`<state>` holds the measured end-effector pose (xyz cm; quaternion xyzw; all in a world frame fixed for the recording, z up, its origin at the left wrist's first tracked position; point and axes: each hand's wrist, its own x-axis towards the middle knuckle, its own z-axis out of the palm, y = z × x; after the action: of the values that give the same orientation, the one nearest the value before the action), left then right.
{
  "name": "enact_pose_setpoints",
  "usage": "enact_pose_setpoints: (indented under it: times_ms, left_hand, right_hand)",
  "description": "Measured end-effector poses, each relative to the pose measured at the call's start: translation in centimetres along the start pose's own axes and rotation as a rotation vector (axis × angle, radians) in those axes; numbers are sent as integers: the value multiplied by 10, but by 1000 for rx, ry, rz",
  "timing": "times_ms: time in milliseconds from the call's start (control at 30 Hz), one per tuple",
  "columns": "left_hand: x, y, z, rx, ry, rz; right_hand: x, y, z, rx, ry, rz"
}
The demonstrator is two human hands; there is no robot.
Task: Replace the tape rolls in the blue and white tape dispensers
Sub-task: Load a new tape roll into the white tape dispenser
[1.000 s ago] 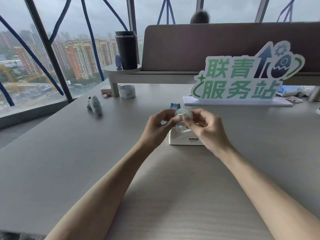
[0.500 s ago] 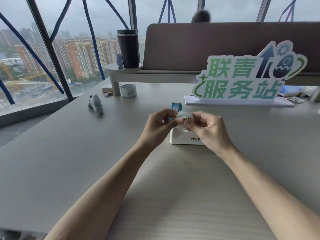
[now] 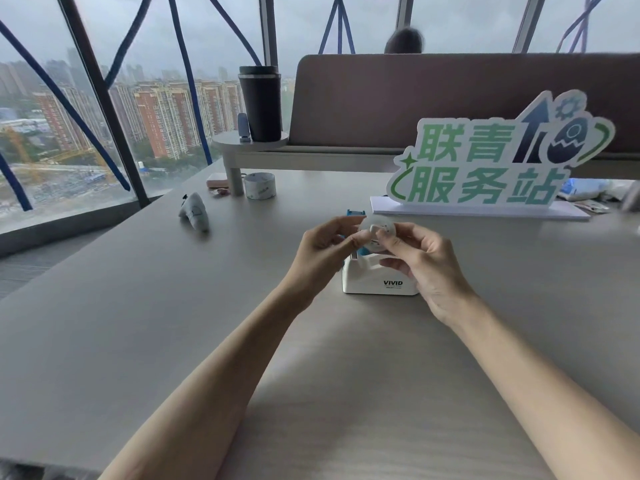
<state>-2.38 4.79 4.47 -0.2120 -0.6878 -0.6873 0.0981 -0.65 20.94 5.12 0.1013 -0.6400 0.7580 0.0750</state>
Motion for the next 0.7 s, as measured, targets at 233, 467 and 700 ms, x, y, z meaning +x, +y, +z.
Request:
enact_pose_setpoints:
  times_ms: [233,467,700]
  left_hand:
    - [-1,-4,1,18,0,-63]
    - [0,-1,-1,-24,31,-56]
    - [-1,2,-2,-45,67,27]
  right_hand:
    - [-1,-8,0,80,-2,33]
    - [0,-9,-3,41,-28,27]
    - [-1,-7,-3,-75,-70,-39]
